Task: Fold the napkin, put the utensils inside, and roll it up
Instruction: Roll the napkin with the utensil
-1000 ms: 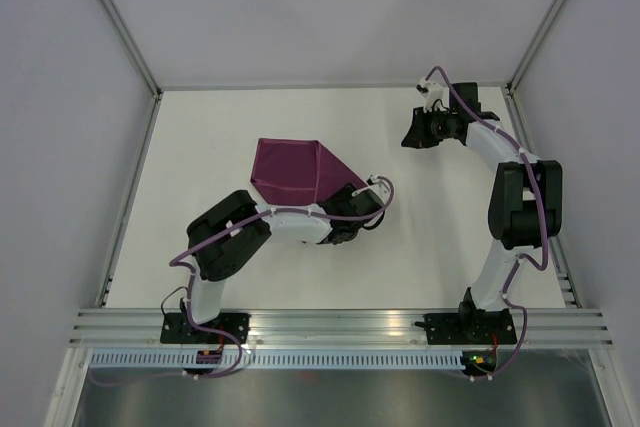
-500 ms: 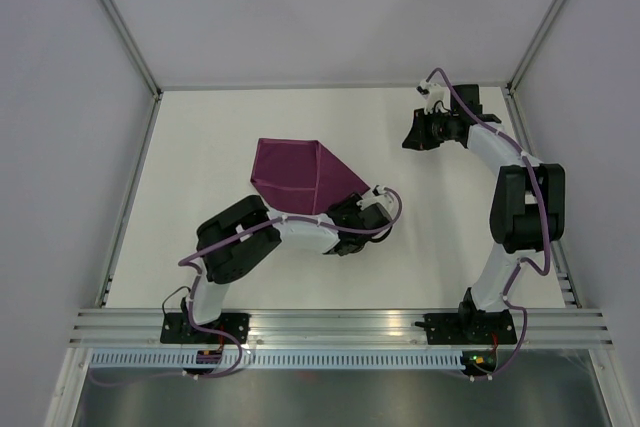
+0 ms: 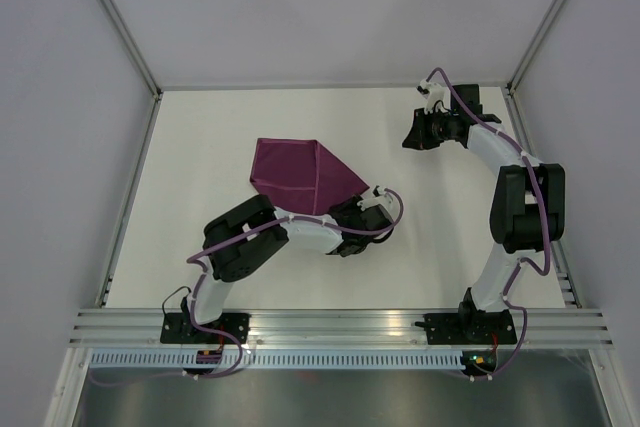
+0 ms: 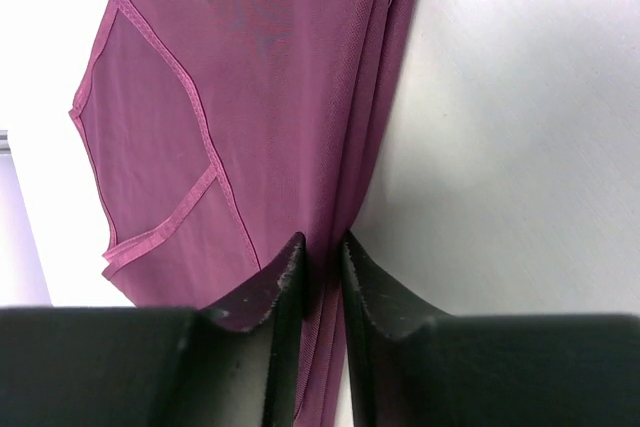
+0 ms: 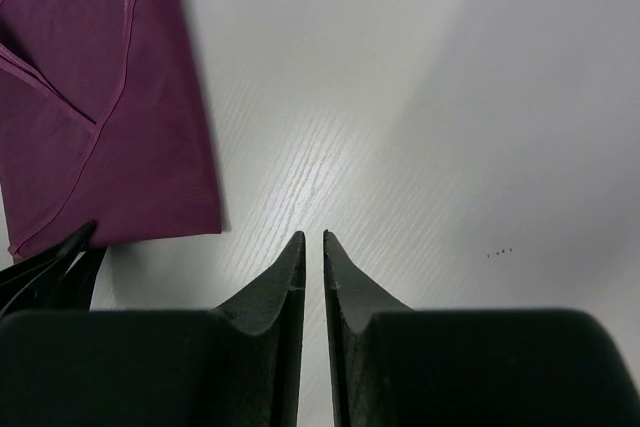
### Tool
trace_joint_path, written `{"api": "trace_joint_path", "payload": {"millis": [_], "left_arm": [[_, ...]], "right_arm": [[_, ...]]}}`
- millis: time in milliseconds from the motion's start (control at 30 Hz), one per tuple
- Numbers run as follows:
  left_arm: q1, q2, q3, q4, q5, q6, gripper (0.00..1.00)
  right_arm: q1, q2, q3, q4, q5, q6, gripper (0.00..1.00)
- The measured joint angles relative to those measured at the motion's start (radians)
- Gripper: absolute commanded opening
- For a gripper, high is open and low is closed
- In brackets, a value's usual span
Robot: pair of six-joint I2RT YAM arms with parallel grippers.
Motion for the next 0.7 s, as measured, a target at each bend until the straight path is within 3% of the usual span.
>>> {"api": "trace_joint_path", "payload": {"millis": [167, 300, 700], "left_arm": [[0.000, 0.006, 0.000, 0.003, 0.000, 0.005, 0.17], [0.002, 0.006, 0.001, 0.002, -0.003, 0.013, 0.02], [0.032, -0.032, 0.003, -0.023, 0.105, 0.023, 0.02]], "right_arm": [[0.000, 0.000, -0.003, 0.003, 0.000, -0.003, 0.16], [0.000, 0.000, -0.008, 0.003, 0.000, -0.009, 0.16], [0.000, -0.010, -0.016, 0.002, -0.001, -0.053, 0.16]]}}
